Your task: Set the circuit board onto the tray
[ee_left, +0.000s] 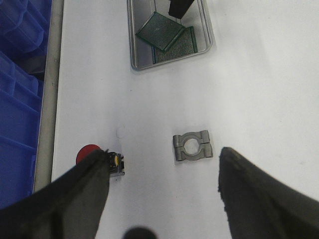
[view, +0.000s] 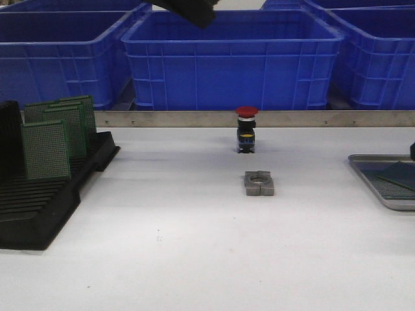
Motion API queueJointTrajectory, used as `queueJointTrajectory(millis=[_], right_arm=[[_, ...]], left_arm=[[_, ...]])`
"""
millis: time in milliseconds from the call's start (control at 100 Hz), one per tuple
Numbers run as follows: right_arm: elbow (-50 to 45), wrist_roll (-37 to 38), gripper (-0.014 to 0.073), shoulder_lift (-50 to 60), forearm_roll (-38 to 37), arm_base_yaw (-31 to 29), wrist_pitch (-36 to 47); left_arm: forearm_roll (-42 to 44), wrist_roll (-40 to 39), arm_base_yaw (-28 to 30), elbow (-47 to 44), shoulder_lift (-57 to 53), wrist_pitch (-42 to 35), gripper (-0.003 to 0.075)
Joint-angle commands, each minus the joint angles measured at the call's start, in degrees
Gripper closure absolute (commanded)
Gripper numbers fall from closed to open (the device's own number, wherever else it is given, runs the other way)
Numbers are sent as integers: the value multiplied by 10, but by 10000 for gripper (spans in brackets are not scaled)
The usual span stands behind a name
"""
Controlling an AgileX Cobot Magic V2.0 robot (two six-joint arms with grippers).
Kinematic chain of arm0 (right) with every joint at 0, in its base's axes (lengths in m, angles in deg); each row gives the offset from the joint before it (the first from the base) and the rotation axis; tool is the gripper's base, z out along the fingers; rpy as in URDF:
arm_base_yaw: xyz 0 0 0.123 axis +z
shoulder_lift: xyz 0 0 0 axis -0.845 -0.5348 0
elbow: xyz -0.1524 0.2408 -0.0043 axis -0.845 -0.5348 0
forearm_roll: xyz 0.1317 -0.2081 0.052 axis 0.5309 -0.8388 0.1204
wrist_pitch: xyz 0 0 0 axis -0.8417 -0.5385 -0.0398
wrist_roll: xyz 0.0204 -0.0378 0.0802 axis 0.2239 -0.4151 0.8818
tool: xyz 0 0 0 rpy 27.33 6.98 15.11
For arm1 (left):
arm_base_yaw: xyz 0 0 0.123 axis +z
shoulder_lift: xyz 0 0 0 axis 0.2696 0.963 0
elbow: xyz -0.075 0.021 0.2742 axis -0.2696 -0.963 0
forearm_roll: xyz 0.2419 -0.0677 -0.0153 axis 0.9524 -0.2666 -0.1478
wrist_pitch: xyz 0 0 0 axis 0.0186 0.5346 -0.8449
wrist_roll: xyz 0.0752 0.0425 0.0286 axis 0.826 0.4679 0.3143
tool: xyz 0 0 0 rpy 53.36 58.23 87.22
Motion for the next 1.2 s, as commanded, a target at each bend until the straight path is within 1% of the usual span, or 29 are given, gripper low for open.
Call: queueJointTrajectory(millis=[0, 50, 100, 150, 180, 220, 230, 260, 270, 280, 290, 300, 310, 320, 330, 340, 350, 360, 370, 410, 480, 610, 730, 950, 1110, 1190], right_arm=[[11, -3, 62, 25, -6, -4, -15], [12, -3, 64, 31, -13, -4, -15], [13, -3, 92, 36, -18, -4, -18], [13, -3, 158, 45, -25, -4, -22], [14, -3, 229, 50, -28, -4, -25], [13, -3, 316, 60, -29, -4, -30], [13, -3, 354, 61, -29, -4, -32], [13, -3, 432, 68, -29, -4, -38], [13, -3, 472, 71, -29, -4, -39], [13, -3, 491, 73, -29, -4, -41], [13, -3, 512, 77, -29, -4, -43], [13, -3, 552, 79, -29, -4, -45], [13, -3, 571, 81, -29, -4, -47], [13, -3, 609, 84, -29, -4, -48], [13, -5, 629, 86, -29, -4, -51], [13, -6, 666, 90, -29, -4, -52], [13, -7, 685, 92, -29, -4, -55], [13, -9, 704, 95, -30, -4, -56], [13, -11, 714, 97, -30, -4, -58], [13, -19, 698, 107, -30, -4, -62], [13, -34, 701, 125, -29, -2, -68], [13, -37, 701, 160, -27, 6, -67], [13, -47, 701, 200, -26, 27, -60], [11, -54, 701, 271, -12, 120, -17], [1, -54, 701, 314, -8, 181, 54], [-9, -54, 701, 337, 1, 208, 90]], left_arm=[[-37, -8, 1, 19, -29, -11, 281], [-36, -14, 1, 19, -29, -11, 282], [-36, -26, 1, 19, -29, -11, 284], [-34, -45, 2, 19, -29, -11, 312], [-32, -55, 2, 19, -29, -11, 341], [-24, -77, 3, 19, -29, -11, 404], [-24, -81, 3, 20, -29, -11, 416], [-19, -105, 3, 20, -29, -9, 489], [-18, -110, 5, 20, -29, -7, 505], [-18, -114, 6, 21, -29, -5, 522], [-18, -127, 7, 22, -29, -2, 556], [-18, -131, 7, 22, -29, 2, 591], [-18, -134, 9, 23, -29, 2, 610], [-18, -140, 8, 23, -29, 8, 628], [-18, -143, 10, 23, -29, 8, 664], [-18, -145, 11, 25, -29, 12, 683], [-18, -148, 13, 26, -29, 15, 701], [-18, -151, 15, 26, -29, 20, 736], [-18, -153, 15, 26, -29, 26, 738], [-18, -163, 22, 27, -29, 37, 741], [-18, -198, 34, 27, -31, 37, 741], [-18, -247, 56, 27, -32, 37, 741], [-18, -272, 68, 27, -39, 37, 741], [9, -307, 69, 25, -61, 37, 741], [15, -341, 69, 24, -81, 35, 741], [15, -353, 69, 17, -97, 18, 741]])
